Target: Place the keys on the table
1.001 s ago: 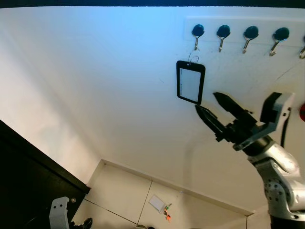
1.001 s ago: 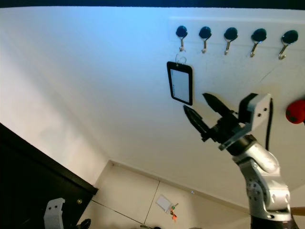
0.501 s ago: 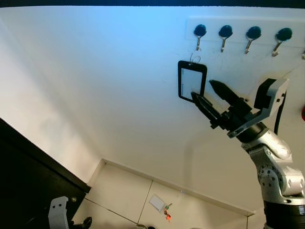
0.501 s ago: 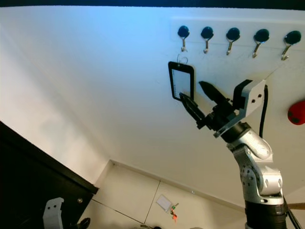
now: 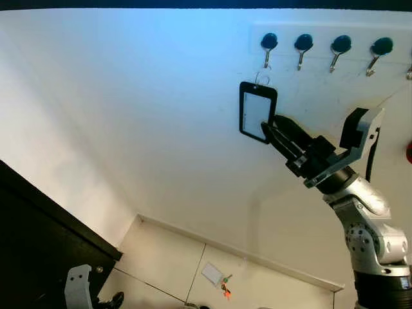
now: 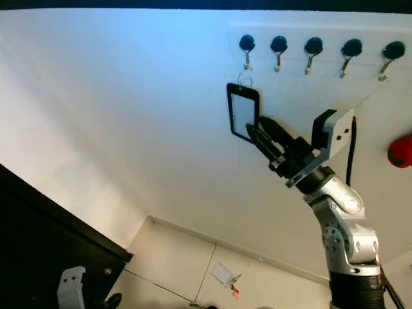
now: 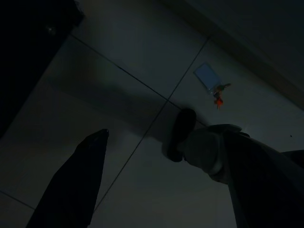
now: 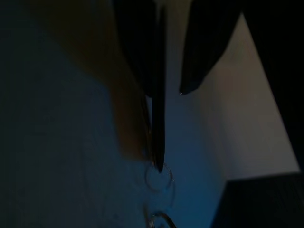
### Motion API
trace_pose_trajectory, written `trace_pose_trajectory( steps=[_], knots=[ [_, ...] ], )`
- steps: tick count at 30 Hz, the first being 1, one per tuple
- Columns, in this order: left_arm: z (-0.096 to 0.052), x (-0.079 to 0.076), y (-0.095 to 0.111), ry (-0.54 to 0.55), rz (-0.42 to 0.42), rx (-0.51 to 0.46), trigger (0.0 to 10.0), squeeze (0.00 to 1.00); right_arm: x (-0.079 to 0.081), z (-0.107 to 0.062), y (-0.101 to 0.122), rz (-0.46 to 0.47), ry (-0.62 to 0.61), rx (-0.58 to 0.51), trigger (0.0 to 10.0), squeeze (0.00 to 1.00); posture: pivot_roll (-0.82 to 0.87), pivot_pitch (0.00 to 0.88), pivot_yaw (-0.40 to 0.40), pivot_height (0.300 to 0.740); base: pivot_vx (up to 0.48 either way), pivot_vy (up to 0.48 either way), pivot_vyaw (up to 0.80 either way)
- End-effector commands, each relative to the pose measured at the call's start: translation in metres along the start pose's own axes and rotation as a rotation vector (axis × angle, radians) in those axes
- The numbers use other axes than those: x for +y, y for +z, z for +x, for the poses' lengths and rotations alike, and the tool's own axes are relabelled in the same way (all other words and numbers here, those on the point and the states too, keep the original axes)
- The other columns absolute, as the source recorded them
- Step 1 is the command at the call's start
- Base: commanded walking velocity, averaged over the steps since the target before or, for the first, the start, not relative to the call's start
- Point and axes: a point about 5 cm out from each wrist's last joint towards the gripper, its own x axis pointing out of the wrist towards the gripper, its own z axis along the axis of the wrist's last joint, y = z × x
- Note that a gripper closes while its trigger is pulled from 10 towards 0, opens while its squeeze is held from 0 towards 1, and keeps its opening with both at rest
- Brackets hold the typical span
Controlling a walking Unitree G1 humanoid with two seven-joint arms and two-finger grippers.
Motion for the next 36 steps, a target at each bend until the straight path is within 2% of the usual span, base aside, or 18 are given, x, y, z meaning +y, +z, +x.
trace_pose_trajectory(
  steps=[1, 9, 10, 21, 22, 24, 25, 26, 27, 28, 29, 36],
  knots=[
    [-0.001, -0.001, -0.008, 0.0, -0.007, 0.018, 10.0, 0.0, 0.011, 0.007, 0.009, 0.026, 0.07, -0.051, 0.0, 0.0, -0.13, 0.12, 0.129, 0.74, 0.0, 0.0, 0.0],
    [-0.001, -0.001, -0.008, -0.001, -0.007, 0.017, 10.0, 0.0, 0.023, 0.012, 0.018, 0.099, 0.145, -0.139, 0.0, 0.0, -0.13, 0.121, 0.127, 0.74, 0.0, 0.0, 0.0],
    [-0.001, -0.001, -0.008, -0.002, -0.006, 0.019, 10.0, 0.0, 0.026, 0.015, 0.022, 0.131, 0.166, -0.182, 0.0, 0.0, -0.13, 0.12, 0.129, 0.74, 0.0, 0.0, 0.0],
    [-0.001, -0.002, -0.009, -0.007, -0.001, 0.022, 10.0, 0.0, 0.035, 0.018, 0.029, 0.16, 0.208, -0.217, 0.0, 0.0, -0.13, 0.12, 0.129, 0.74, 0.0, 0.0, 0.0],
    [-0.001, -0.002, -0.009, -0.008, 0.002, 0.024, 10.0, 0.0, 0.037, 0.017, 0.023, 0.146, 0.218, -0.165, 1.6, 0.0, -0.13, 0.12, 0.129, 0.74, 0.0, 0.0, 0.0],
    [-0.001, -0.002, -0.009, -0.008, 0.002, 0.024, 10.0, 0.0, 0.037, 0.017, 0.023, 0.146, 0.218, -0.165, 1.6, 0.0, -0.13, 0.12, 0.129, 0.74, 0.0, 0.0, 0.0],
    [-0.001, -0.002, -0.009, -0.008, 0.003, 0.024, 10.0, 0.0, 0.038, 0.016, 0.021, 0.139, 0.218, -0.143, 10.0, 0.0, -0.13, 0.12, 0.129, 0.74, 0.0, 0.0, 0.0],
    [-0.001, -0.002, -0.009, -0.009, 0.003, 0.024, 10.0, 0.0, 0.027, 0.015, 0.01, 0.102, 0.134, -0.069, 10.0, 0.3, -0.12, 0.126, 0.129, 0.74, 0.0, 0.0, 0.0],
    [-0.001, -0.002, -0.009, -0.01, 0.004, 0.024, 10.0, 0.0, 0.019, 0.014, 0.003, 0.073, 0.071, -0.018, 10.0, 0.3, -0.12, 0.126, 0.129, 0.74, 0.0, 0.0, 0.0],
    [-0.001, -0.002, -0.009, -0.01, 0.004, 0.024, 10.0, 0.0, 0.019, 0.014, 0.003, 0.073, 0.071, -0.018, 10.0, 0.3, -0.12, 0.126, 0.129, 0.74, 0.0, 0.0, 0.0],
    [-0.001, -0.003, -0.01, -0.011, 0.006, 0.026, 10.0, 0.0, 0.0, 0.009, -0.002, 0.009, -0.056, 0.039, 10.0, 1.0, -0.12, 0.13, 0.129, 0.74, 0.0, 0.0, 0.0],
    [-0.002, -0.004, -0.015, -0.015, 0.007, 0.039, 10.0, 0.0, -0.012, -0.002, 0.013, -0.074, -0.088, 0.055, 10.0, 1.0, -0.12, 0.13, 0.129, 0.74, 0.0, 0.0, 0.0]
  ],
)
